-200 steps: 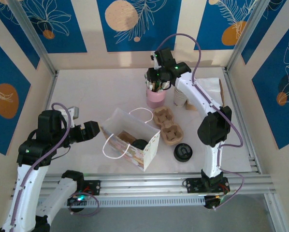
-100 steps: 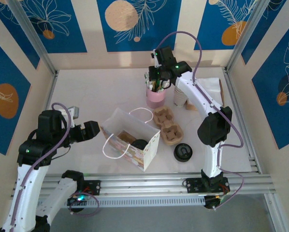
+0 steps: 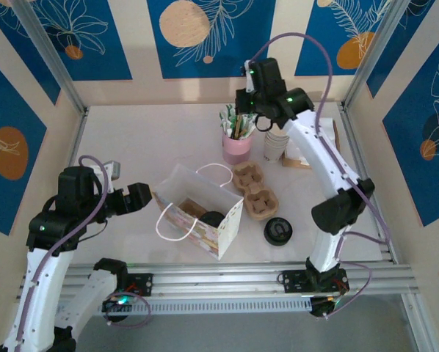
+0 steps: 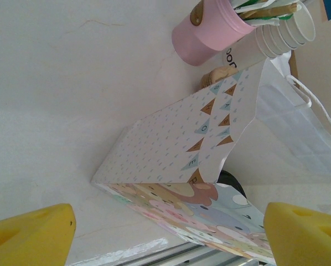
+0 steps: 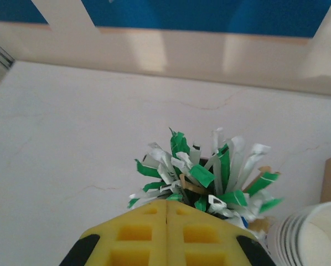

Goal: Pack the takeout coffee

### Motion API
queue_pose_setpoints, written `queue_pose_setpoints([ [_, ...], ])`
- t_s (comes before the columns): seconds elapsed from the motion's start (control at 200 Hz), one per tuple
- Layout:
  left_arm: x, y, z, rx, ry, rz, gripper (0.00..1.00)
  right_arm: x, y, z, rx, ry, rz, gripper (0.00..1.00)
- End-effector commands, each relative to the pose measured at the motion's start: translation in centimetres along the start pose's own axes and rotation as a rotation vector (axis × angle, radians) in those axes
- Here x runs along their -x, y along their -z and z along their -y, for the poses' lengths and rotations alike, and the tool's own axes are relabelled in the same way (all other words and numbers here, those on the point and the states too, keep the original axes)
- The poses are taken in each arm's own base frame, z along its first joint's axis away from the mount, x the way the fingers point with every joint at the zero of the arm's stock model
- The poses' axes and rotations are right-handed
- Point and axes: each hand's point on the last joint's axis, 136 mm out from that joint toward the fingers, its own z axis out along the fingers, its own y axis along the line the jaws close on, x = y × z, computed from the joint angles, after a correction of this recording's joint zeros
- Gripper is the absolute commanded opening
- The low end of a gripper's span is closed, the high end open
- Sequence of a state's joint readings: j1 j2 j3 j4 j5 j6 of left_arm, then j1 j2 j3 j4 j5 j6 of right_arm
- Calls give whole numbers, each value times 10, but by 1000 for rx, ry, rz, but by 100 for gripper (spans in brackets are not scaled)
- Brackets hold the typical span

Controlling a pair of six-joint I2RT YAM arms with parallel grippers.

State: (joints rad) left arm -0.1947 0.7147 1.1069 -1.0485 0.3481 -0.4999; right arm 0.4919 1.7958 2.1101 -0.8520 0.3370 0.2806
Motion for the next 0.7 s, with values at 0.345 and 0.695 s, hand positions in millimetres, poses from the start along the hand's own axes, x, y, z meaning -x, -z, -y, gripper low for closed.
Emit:
queue_pose_setpoints([
  [0.345,16,-6,17,-76,11,22,87,34,206,-45,327,-28,271,0],
  [0.695,32,-8,32,-142,40,55,84,10,280,-112,632,21,308,0],
])
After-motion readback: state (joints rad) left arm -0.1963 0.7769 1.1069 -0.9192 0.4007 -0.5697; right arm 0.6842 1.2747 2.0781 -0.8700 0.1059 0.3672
